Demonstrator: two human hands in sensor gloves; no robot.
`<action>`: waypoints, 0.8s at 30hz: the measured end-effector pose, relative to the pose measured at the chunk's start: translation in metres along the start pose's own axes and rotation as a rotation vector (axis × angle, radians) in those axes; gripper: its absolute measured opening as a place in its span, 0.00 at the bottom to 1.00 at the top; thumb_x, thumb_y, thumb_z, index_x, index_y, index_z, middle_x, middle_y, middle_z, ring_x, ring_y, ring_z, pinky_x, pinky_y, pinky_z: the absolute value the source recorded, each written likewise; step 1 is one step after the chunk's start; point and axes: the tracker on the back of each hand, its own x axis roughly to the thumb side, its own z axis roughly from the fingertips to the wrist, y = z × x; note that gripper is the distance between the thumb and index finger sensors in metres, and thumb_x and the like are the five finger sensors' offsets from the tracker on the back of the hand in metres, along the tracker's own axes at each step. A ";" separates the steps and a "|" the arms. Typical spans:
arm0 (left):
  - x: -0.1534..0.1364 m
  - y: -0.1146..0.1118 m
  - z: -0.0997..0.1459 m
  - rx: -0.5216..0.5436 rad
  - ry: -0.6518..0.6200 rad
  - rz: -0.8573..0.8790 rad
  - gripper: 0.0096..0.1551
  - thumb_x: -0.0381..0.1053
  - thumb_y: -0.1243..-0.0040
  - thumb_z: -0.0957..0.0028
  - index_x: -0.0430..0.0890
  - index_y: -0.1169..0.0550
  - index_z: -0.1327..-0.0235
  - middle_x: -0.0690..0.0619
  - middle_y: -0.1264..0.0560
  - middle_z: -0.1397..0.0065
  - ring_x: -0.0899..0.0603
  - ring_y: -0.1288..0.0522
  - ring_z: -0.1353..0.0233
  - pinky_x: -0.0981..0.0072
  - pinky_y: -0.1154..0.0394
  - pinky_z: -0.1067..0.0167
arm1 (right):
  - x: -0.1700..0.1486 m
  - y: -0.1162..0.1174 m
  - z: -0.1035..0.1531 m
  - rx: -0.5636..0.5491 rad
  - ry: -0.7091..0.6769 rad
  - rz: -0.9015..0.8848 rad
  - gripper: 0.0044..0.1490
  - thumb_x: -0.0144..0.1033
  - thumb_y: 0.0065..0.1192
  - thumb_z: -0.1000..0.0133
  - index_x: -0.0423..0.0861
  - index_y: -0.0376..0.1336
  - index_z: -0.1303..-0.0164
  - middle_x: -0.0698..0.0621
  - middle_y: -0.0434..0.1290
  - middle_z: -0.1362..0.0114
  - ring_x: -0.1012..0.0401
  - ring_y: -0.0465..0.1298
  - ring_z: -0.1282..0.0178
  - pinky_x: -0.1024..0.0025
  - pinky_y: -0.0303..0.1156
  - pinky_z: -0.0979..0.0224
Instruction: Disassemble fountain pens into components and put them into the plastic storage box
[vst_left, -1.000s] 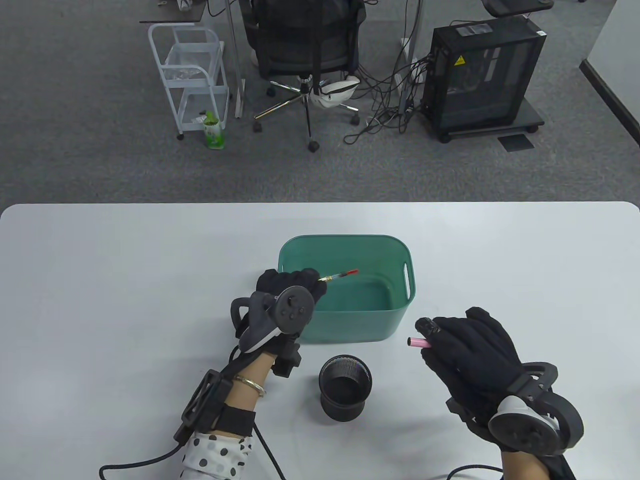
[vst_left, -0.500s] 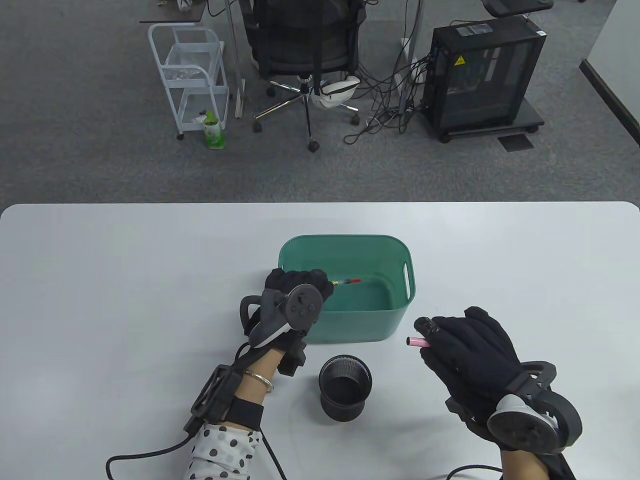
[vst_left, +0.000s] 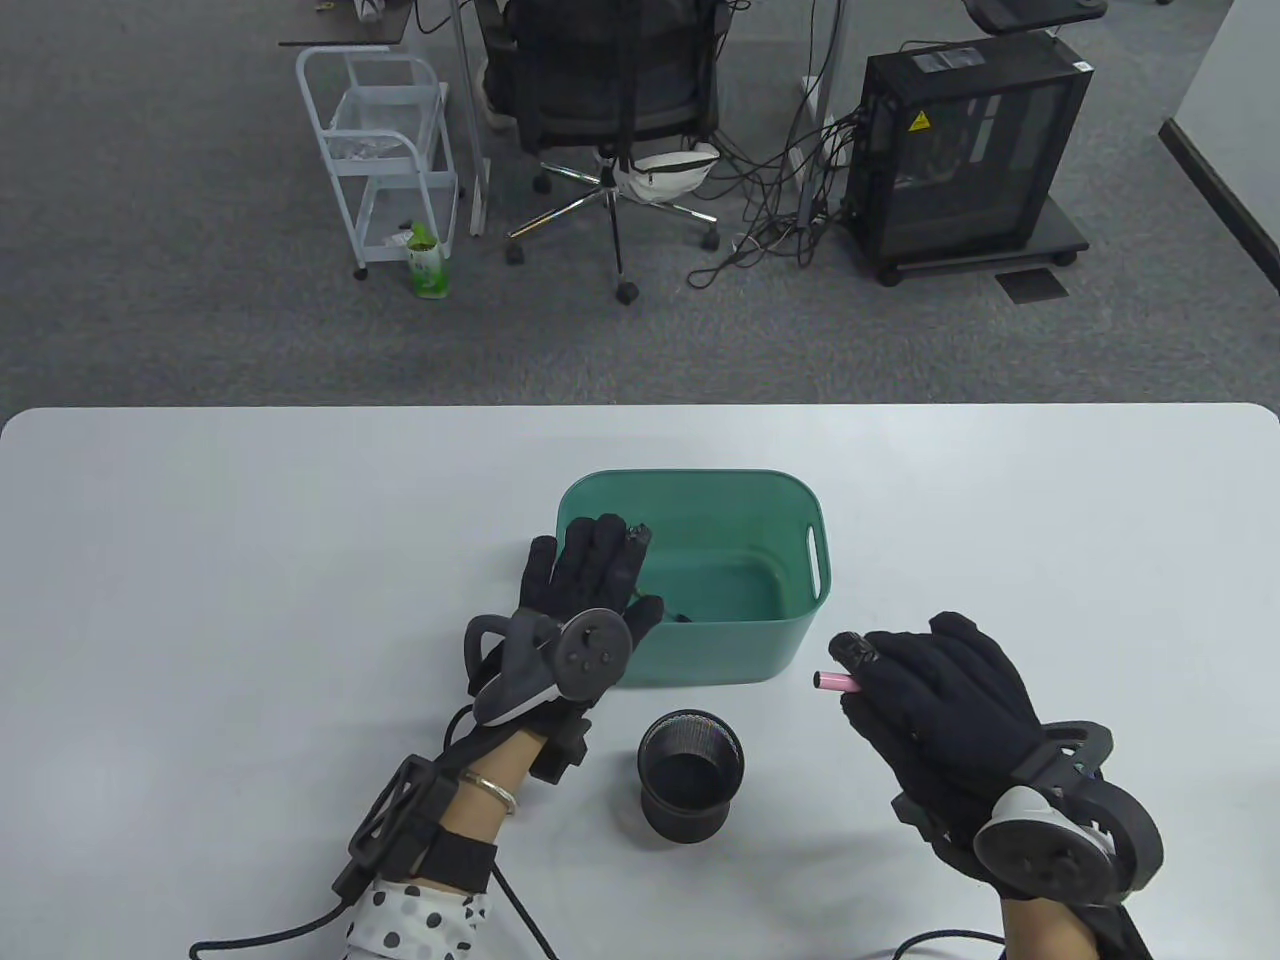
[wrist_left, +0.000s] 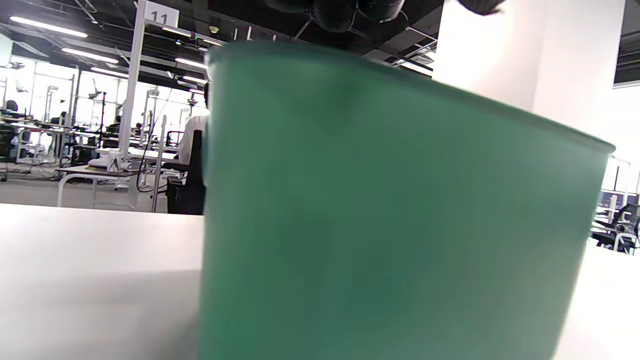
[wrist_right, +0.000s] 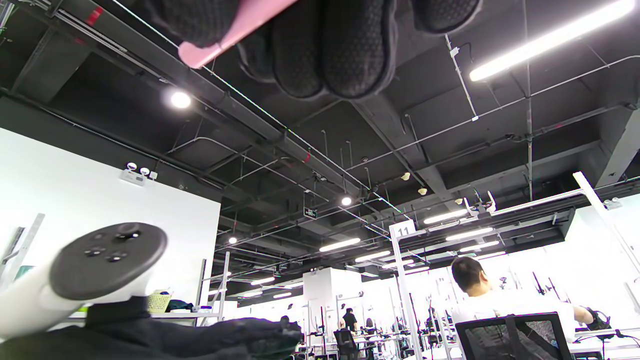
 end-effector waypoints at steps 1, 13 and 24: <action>-0.001 0.001 0.006 -0.002 -0.007 -0.009 0.41 0.62 0.64 0.27 0.45 0.46 0.04 0.43 0.47 0.03 0.35 0.52 0.07 0.39 0.61 0.14 | 0.000 0.000 0.000 0.000 0.001 0.000 0.28 0.54 0.56 0.38 0.58 0.69 0.30 0.57 0.75 0.32 0.62 0.76 0.34 0.51 0.61 0.16; -0.006 0.000 0.075 -0.001 -0.041 -0.050 0.41 0.61 0.67 0.26 0.43 0.48 0.03 0.42 0.48 0.02 0.34 0.54 0.07 0.39 0.62 0.14 | -0.002 0.005 -0.001 0.025 0.008 0.008 0.28 0.53 0.55 0.38 0.57 0.70 0.30 0.57 0.75 0.32 0.62 0.76 0.34 0.52 0.62 0.17; -0.006 -0.017 0.118 0.017 -0.029 -0.029 0.41 0.61 0.68 0.26 0.43 0.47 0.04 0.42 0.48 0.02 0.34 0.54 0.07 0.39 0.61 0.14 | -0.004 0.014 -0.002 0.062 0.016 0.012 0.28 0.53 0.55 0.38 0.58 0.69 0.30 0.57 0.75 0.31 0.62 0.76 0.34 0.52 0.62 0.17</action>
